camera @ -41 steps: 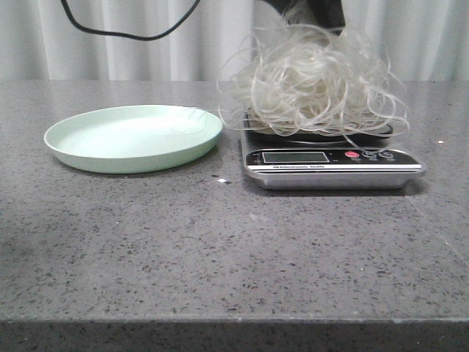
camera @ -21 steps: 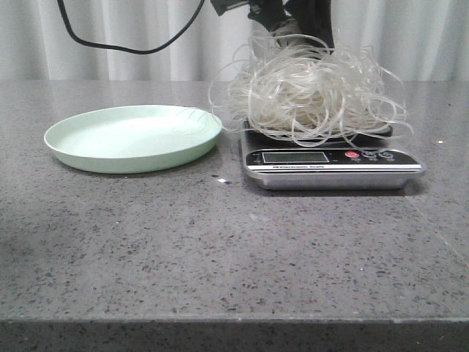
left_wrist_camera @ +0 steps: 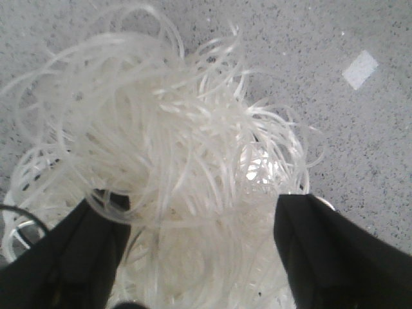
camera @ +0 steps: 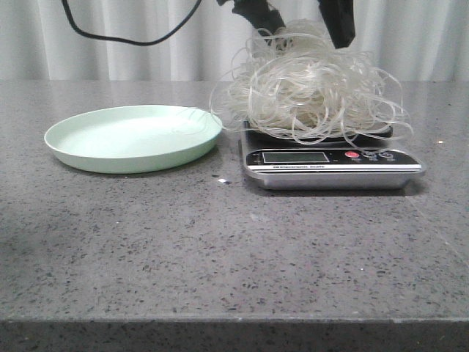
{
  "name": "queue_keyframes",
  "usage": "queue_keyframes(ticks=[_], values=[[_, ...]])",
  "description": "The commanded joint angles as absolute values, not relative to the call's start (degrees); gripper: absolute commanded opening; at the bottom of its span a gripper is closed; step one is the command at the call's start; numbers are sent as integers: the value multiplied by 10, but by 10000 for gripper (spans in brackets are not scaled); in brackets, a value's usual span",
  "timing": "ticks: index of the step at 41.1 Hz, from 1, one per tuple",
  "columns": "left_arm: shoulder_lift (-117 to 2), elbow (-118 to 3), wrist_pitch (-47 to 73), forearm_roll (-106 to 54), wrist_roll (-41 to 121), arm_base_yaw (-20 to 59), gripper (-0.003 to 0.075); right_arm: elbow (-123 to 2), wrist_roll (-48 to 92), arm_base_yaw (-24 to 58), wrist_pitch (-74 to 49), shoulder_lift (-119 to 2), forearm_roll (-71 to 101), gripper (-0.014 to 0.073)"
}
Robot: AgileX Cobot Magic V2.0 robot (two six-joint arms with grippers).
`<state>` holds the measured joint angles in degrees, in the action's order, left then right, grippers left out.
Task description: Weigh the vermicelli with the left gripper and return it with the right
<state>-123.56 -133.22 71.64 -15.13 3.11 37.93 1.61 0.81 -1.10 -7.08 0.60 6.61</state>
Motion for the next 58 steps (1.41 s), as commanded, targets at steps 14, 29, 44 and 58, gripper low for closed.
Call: queue_keyframes(ticks=[14, 29, 44, 58], values=[[-1167, -1402, 723, -134, 26, 370, 521, 11, 8, -14, -24, 15, 68, 150], [-1088, -1379, 723, -49, 26, 330, 233, 11, 8, -14, -23, 15, 68, 150], [-964, -1184, 691, 38, 20, 276, 135, 11, 8, -14, -7, 15, 68, 150], [-782, -915, 493, 40, 0, 213, 135, 11, 8, -14, -6, 15, 68, 150]])
